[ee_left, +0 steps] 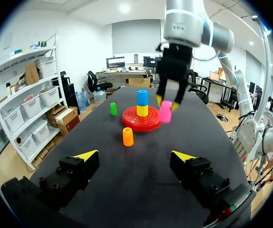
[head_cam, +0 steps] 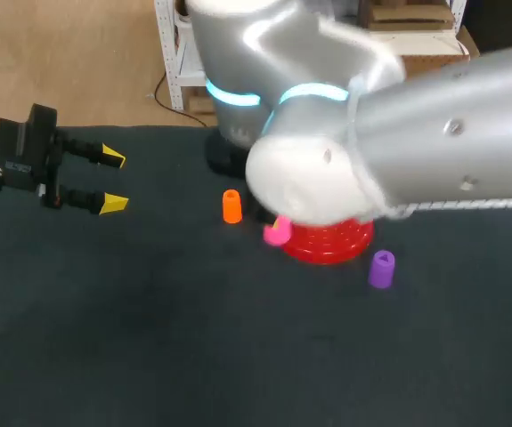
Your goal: Pick up and stack the cylinders on the red base in this order: pink,purple,orange,green
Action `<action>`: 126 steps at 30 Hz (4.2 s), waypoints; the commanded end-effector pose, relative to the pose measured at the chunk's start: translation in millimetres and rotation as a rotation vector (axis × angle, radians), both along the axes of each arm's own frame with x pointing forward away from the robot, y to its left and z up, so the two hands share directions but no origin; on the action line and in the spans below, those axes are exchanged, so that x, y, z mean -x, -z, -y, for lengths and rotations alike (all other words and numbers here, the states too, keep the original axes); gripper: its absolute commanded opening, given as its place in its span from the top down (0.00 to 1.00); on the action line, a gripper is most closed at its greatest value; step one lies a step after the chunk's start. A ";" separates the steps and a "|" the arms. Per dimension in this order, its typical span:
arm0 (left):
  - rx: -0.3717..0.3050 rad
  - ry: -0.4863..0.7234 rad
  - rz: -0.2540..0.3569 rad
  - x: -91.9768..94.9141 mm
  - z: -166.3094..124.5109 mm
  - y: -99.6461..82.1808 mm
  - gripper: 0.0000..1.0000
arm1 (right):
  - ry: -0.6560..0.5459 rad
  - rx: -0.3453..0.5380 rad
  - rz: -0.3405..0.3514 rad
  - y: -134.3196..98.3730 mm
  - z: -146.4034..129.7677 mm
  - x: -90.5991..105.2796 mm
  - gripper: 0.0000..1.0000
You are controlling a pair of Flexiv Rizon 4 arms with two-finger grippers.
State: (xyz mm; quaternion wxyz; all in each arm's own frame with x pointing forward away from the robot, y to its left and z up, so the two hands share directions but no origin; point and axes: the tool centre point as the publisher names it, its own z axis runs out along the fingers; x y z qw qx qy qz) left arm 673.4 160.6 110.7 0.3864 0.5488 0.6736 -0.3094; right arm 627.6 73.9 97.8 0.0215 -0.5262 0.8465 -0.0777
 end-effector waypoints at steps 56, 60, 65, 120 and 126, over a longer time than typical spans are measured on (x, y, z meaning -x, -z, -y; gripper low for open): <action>0.003 0.001 0.003 0.2 -0.8 0.9 0.00 | 0.132 -0.083 -0.116 -1.7 80.9 -82.9 1.00; 0.003 0.001 0.003 0.2 -0.8 0.9 0.00 | 0.101 -0.053 -0.155 -0.5 77.1 -87.6 1.00; 0.003 0.001 0.003 0.2 -0.8 0.9 0.00 | 0.049 -0.020 -0.195 -4.1 68.6 -94.5 1.00; 0.003 0.001 0.003 0.2 -0.8 0.9 0.00 | 0.134 -0.146 0.024 -65.0 35.3 -34.8 0.00; 0.003 0.001 0.003 0.2 -0.8 0.9 0.00 | 0.254 -0.160 0.082 -79.9 65.3 1.9 0.00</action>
